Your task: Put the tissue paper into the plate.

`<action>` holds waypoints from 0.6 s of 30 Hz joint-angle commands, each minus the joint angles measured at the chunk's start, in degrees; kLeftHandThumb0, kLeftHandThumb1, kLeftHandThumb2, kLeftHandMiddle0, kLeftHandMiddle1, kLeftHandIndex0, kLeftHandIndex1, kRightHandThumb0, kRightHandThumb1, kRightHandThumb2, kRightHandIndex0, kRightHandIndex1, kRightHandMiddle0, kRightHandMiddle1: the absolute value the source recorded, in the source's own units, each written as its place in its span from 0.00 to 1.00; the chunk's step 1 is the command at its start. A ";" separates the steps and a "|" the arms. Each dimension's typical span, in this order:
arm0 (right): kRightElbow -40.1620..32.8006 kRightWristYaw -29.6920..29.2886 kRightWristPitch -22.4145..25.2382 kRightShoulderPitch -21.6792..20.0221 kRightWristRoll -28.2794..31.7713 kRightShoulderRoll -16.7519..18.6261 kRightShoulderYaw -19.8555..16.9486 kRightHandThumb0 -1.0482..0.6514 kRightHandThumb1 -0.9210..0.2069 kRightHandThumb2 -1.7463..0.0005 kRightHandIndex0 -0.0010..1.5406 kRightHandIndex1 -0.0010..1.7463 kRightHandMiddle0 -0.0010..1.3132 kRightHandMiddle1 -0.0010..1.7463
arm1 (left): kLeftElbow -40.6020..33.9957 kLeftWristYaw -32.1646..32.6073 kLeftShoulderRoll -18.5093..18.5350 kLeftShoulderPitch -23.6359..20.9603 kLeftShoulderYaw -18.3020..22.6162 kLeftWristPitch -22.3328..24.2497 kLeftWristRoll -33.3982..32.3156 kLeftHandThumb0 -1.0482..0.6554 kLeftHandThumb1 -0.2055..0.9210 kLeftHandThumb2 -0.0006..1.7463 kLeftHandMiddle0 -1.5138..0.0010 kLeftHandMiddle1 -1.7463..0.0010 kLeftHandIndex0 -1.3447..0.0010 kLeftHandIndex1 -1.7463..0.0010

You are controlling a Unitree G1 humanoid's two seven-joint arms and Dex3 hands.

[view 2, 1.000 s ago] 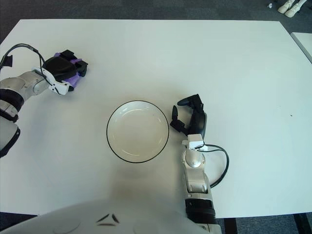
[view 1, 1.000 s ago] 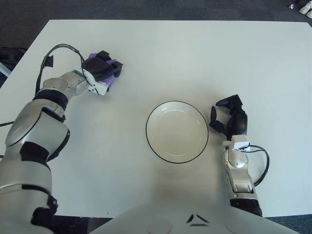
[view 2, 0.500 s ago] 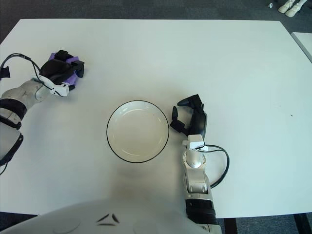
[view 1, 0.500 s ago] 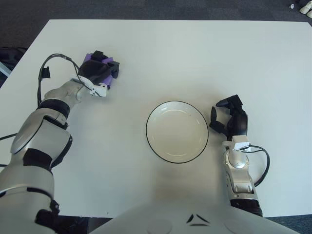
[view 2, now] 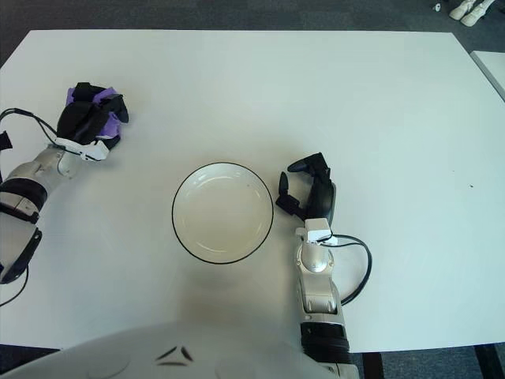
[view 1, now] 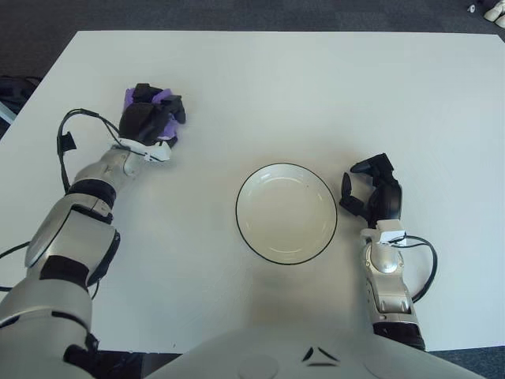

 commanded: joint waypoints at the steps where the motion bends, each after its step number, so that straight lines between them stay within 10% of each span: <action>1: 1.42 0.20 1.67 1.64 0.73 0.24 -0.41 0.36 0.40 0.35 0.43 0.80 0.37 1.00 | 0.26 1.66 -1.37 3.81 2.39 -4.94 -1.96 0.61 0.20 0.94 0.43 0.05 0.55 0.00; 18: 3.24 0.66 0.96 0.39 0.82 0.27 -0.50 0.37 0.39 0.36 0.42 0.80 0.36 1.00 | -10.85 -0.20 -4.18 8.29 13.13 -10.65 -9.43 0.61 0.22 0.93 0.45 0.03 0.56 0.00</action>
